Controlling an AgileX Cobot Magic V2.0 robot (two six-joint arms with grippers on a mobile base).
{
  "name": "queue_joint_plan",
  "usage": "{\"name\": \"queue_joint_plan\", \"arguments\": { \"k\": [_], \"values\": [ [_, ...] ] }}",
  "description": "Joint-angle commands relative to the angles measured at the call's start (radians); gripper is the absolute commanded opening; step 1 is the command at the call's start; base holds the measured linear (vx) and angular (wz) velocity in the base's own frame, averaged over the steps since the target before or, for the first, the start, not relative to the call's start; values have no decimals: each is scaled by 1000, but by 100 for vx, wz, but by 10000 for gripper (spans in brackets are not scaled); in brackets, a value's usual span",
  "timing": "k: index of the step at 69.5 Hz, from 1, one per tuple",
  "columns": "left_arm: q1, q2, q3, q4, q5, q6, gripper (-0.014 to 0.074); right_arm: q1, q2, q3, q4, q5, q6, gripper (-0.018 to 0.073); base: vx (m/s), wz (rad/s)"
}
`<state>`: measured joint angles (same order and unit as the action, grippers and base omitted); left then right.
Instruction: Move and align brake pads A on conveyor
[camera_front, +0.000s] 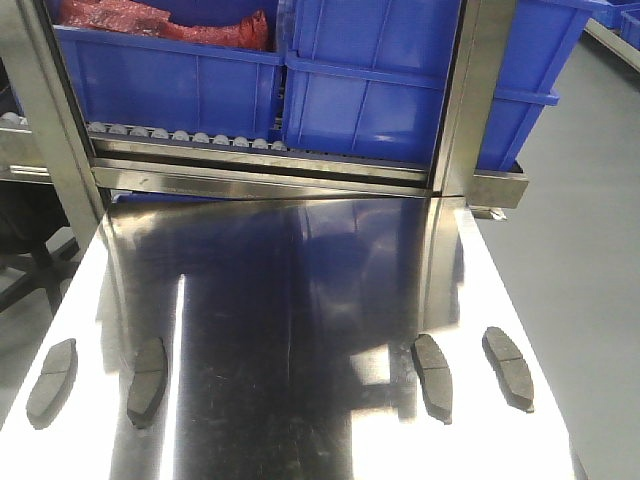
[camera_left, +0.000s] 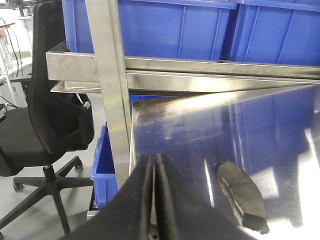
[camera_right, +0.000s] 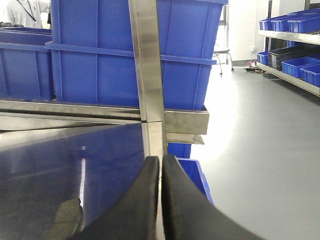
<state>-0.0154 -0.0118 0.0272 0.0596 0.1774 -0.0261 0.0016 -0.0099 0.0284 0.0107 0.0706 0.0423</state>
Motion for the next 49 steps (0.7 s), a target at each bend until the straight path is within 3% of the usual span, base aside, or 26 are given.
{"name": "queue_joint_plan", "arguments": {
  "k": [1,49],
  "values": [
    [2,-13,28,-6,-70,-4,-6,-4,-10,5,-4,-76,-6,-3,0,0],
    [2,-13,28,-6,-70,-4,-6,-4,-10,5,-4,-76,-6,-3,0,0]
  ]
}}
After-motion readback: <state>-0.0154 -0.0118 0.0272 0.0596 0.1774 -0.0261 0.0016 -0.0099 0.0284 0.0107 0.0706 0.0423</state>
